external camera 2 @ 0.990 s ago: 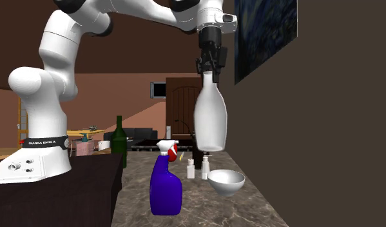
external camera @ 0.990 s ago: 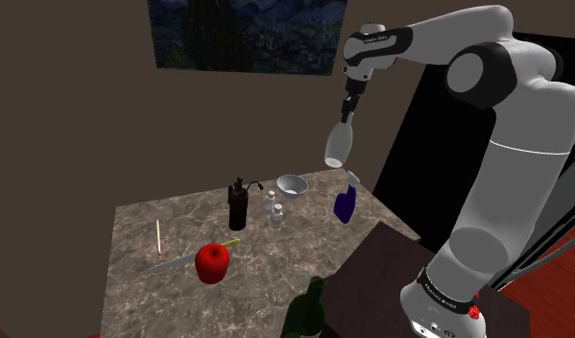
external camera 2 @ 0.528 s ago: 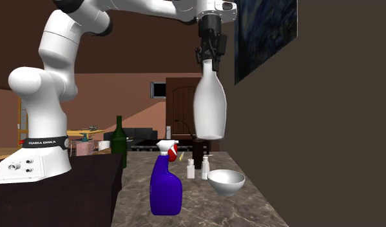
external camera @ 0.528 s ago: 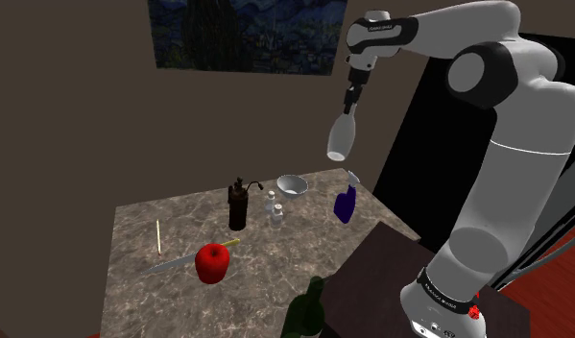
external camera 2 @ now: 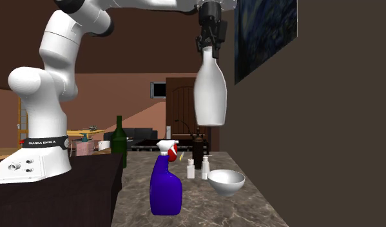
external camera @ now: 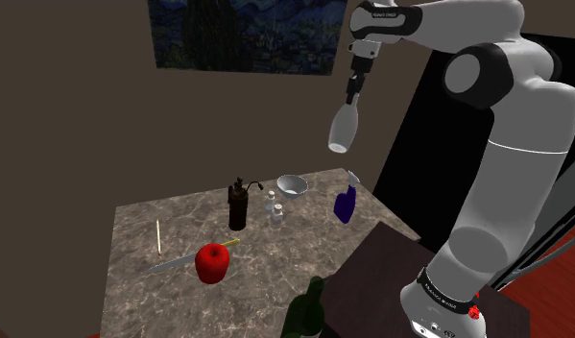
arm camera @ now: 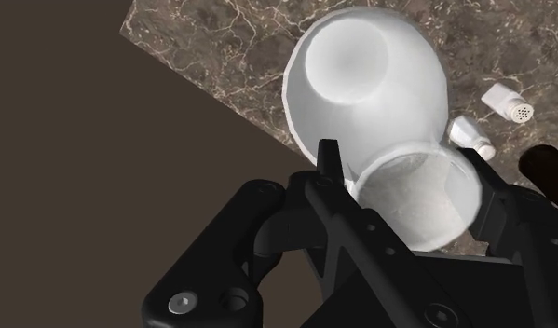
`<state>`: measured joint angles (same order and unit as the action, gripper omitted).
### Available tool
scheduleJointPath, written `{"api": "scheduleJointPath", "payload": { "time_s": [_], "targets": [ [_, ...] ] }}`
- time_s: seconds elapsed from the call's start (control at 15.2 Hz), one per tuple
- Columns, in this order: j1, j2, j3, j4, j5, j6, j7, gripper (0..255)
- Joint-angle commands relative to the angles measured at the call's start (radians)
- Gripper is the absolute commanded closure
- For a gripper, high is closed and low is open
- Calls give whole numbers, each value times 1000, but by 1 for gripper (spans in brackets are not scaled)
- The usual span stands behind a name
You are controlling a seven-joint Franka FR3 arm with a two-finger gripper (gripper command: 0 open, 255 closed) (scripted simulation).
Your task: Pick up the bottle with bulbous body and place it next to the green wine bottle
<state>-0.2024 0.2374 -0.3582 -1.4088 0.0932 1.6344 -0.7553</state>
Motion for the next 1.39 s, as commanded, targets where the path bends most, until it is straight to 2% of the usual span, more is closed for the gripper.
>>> {"api": "scheduleJointPath", "payload": {
  "time_s": [0.0, 0.66, 1.12, 1.32],
  "targets": [
    [-4, 6, -1, 38, 2, -32, -1, 255],
    [-30, 67, -5, 262, 25, -198, -7, 255],
    [-70, 153, -6, 492, 59, -345, -11, 255],
    [20, 7, 5, 280, 3, -272, 51, 255]
  ]
}}
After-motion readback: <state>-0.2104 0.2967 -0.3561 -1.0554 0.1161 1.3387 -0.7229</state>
